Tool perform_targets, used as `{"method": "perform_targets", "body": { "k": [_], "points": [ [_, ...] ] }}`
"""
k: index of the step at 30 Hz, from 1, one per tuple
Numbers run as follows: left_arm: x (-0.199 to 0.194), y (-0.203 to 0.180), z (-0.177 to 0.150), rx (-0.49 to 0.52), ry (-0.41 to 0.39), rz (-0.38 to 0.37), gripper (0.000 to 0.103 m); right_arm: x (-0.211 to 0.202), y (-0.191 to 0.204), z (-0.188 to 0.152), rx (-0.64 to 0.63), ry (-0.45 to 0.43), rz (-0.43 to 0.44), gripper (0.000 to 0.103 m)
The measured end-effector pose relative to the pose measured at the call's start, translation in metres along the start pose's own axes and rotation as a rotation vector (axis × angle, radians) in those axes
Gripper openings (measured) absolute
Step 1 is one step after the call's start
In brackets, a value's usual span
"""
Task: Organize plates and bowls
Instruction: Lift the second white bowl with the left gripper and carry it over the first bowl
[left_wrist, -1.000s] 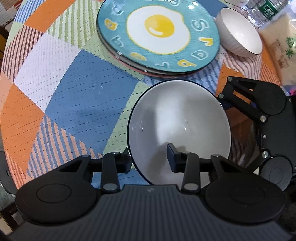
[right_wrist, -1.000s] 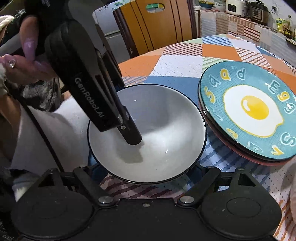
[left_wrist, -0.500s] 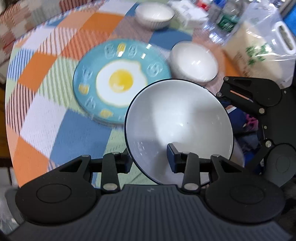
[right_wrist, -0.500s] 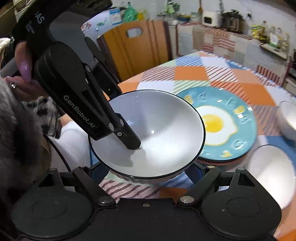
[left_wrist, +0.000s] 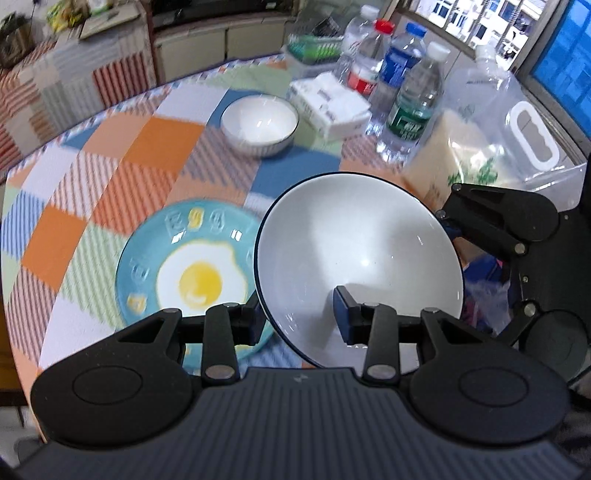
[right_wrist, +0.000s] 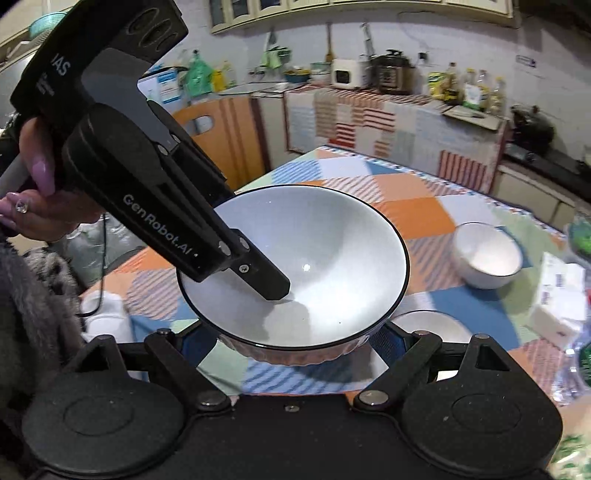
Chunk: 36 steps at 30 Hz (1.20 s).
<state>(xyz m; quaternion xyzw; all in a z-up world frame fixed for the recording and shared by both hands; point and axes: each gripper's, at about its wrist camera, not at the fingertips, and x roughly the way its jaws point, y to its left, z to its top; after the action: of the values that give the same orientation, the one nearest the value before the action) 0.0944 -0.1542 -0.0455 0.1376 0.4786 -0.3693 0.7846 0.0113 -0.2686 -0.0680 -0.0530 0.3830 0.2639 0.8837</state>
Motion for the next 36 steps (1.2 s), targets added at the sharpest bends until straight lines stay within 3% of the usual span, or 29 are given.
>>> {"method": "perform_targets", "body": {
  "k": [14,18,25,36],
  "points": [
    [0.081,-0.02,0.051,0.023,0.0,-0.031,0.037,0.019,-0.059,-0.015,0.083,0.043,-0.172,0.092],
    [0.103,-0.025,0.048,-0.039,0.002,-0.006,0.037,0.03,-0.07,-0.025,0.095,0.083,-0.178,0.092],
    [0.118,-0.04,0.039,0.011,-0.005,0.067,0.037,0.042,-0.072,-0.043,0.065,0.111,-0.207,0.092],
    [0.137,-0.038,0.032,0.003,0.038,0.103,0.037,0.054,-0.069,-0.05,0.026,0.139,-0.246,0.092]
  ]
}}
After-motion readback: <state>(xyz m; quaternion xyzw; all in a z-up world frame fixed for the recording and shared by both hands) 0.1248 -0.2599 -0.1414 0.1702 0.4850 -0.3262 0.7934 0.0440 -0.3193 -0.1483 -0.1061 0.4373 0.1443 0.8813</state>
